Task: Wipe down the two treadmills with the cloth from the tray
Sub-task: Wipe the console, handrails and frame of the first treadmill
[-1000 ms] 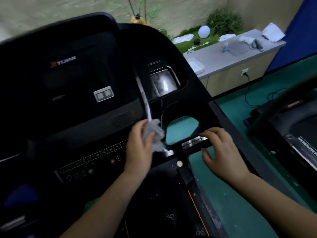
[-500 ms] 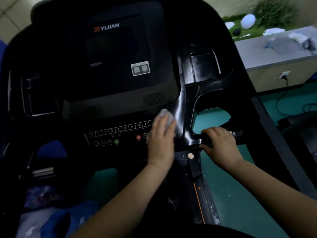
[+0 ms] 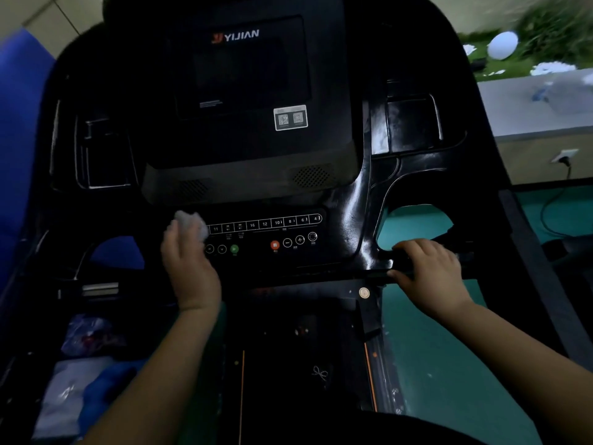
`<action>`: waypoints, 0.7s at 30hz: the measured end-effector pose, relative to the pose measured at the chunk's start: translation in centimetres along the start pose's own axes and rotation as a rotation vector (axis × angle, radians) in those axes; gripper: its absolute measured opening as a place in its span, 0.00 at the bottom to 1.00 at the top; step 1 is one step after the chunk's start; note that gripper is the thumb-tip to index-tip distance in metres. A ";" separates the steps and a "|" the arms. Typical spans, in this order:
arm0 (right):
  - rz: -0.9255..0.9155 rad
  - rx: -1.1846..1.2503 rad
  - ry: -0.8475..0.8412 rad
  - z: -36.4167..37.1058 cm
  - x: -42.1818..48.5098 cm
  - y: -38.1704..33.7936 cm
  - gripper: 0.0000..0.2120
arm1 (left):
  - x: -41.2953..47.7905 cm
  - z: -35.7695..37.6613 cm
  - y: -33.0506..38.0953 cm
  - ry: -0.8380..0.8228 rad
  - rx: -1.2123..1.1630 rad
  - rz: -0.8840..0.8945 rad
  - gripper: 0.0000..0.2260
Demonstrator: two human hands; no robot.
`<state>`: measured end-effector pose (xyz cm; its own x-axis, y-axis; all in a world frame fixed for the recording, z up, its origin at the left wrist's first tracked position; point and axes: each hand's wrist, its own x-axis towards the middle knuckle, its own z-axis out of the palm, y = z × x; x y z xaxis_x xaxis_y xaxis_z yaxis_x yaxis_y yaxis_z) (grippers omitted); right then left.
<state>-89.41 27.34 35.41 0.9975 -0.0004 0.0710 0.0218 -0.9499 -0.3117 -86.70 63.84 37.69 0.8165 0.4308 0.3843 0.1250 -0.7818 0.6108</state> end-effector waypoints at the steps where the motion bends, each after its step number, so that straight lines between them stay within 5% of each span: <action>1: 0.006 0.001 -0.005 -0.1 0.0 0.0 0.21 | 0.3 0.1 -0.3 0.042 0.030 -0.045 0.12; 5: 0.014 0.010 -0.017 -0.1 -0.2 -0.2 0.21 | -0.6 4.1 5.8 0.120 -0.028 0.041 0.04; 9: 0.017 0.004 -0.036 -0.2 -0.1 -0.3 0.21 | -7.6 8.0 12.2 -0.268 -0.441 0.301 0.12; 11: 0.019 -0.001 -0.047 -0.3 -0.1 -0.3 0.21 | -10.9 8.6 13.0 -0.355 -0.300 0.518 0.19; 15: 0.012 -0.011 -0.069 -0.5 -0.1 -0.3 0.21 | -12.5 8.3 11.6 -0.522 -0.215 0.632 0.16; 21: 0.015 0.002 -0.063 -0.6 -0.2 -0.3 0.21 | -12.4 5.5 5.6 -0.428 -0.101 0.702 0.16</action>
<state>-89.64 27.48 36.07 1.0000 0.0049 0.0065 0.0067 -0.9494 -0.3139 -93.04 51.63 32.60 0.8323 -0.3671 0.4153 -0.5284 -0.7520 0.3940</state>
